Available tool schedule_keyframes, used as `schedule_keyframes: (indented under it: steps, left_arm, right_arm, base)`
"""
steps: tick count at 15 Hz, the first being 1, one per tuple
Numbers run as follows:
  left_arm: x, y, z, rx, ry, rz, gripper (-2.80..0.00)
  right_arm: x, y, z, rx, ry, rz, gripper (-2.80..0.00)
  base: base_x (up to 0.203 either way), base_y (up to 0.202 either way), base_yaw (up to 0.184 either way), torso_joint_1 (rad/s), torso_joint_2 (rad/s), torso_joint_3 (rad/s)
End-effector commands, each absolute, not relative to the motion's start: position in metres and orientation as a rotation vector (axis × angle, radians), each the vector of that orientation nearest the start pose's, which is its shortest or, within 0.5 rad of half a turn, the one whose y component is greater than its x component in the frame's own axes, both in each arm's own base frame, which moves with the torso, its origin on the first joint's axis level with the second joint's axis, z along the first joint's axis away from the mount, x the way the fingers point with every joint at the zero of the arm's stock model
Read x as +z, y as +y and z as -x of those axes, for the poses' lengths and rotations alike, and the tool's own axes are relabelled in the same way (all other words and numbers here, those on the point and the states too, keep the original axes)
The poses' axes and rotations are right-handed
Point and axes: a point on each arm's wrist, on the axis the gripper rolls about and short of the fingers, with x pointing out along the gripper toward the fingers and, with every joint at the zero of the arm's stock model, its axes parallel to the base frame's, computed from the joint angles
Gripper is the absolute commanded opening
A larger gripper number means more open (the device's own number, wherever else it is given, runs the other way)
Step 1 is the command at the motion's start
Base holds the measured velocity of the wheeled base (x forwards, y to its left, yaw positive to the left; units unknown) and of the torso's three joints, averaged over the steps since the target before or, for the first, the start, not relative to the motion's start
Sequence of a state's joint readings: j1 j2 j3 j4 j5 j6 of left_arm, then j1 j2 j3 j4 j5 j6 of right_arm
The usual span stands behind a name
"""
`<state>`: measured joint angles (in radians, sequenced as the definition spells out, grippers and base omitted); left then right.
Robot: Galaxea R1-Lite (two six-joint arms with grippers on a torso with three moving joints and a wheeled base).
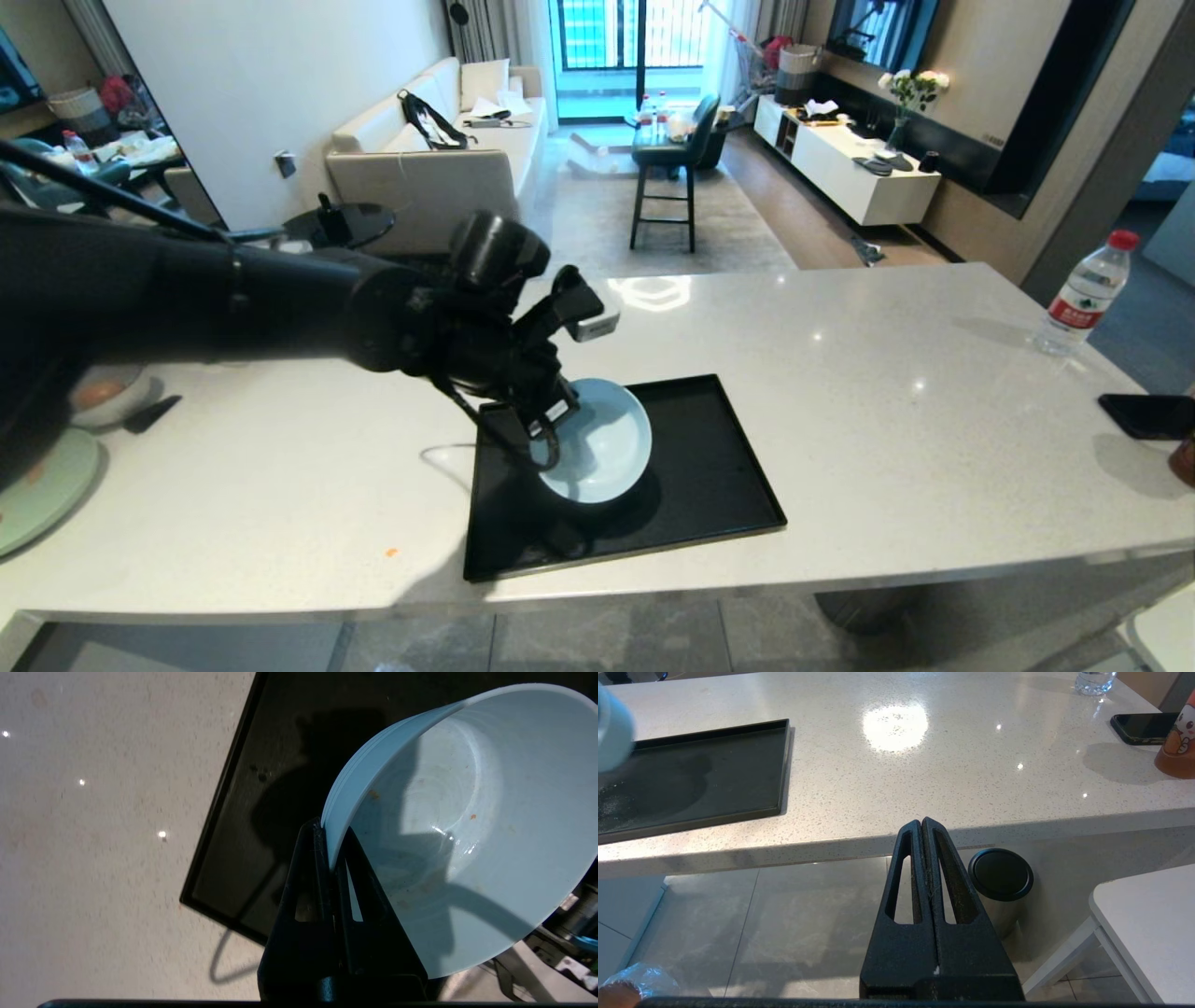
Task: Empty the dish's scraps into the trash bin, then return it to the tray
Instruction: Put the bowl back to the table
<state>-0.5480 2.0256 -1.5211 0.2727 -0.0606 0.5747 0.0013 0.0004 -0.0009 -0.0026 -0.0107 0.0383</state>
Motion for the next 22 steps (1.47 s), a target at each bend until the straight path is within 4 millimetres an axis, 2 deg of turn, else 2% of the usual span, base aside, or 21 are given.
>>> schedule_keyframes:
  steps: [1, 5, 8, 10, 13, 16, 19, 22]
  left_arm:
    - [0.149, -0.225, -0.362, -0.805, 0.615, -0.742, -2.8]
    - [0.152, -0.211, -0.378, -0.699, 0.655, -0.591, -2.8]
    - [0.158, -0.199, -0.386, -0.499, 0.708, -0.405, -2.8]
    - [0.162, -0.179, -0.394, -0.354, 0.729, -0.328, -2.8]
    - [0.166, -0.15, -0.384, -0.219, 0.886, -0.218, -2.8]
    - [0.162, -0.129, -0.371, -0.113, 1.062, -0.133, -2.8]
    - [0.158, -0.126, -0.366, -0.071, 1.146, -0.086, -2.8]
    - [0.151, -0.132, -0.367, -0.128, 1.187, -0.028, -2.8]
  right_arm:
    - [0.076, 0.0, 0.023, -0.009, -0.003, -0.038, -2.8]
    - [0.076, 0.0, 0.023, -0.009, -0.004, -0.038, -2.8]
    - [0.076, 0.0, 0.023, -0.009, -0.005, -0.038, -2.8]
    - [0.076, 0.0, 0.023, -0.009, -0.003, -0.038, -2.8]
    - [0.076, 0.0, 0.023, -0.009, -0.003, -0.038, -2.8]
    - [0.076, 0.0, 0.023, -0.009, -0.005, -0.038, -2.8]
    - [0.076, 0.0, 0.023, -0.009, -0.004, -0.038, -2.8]
    - [0.076, 0.0, 0.023, -0.009, -0.003, -0.038, -2.8]
  base:
    - [0.0, 0.0, 0.0, 0.0, 0.0, 0.0]
    - [0.0, 0.0, 0.0, 0.0, 0.0, 0.0]
    - [0.0, 0.0, 0.0, 0.0, 0.0, 0.0]
    - [0.0, 0.0, 0.0, 0.0, 0.0, 0.0]
    - [0.0, 0.0, 0.0, 0.0, 0.0, 0.0]
    - [0.0, 0.0, 0.0, 0.0, 0.0, 0.0]
    - [0.0, 0.0, 0.0, 0.0, 0.0, 0.0]
    - [0.0, 0.0, 0.0, 0.0, 0.0, 0.0]
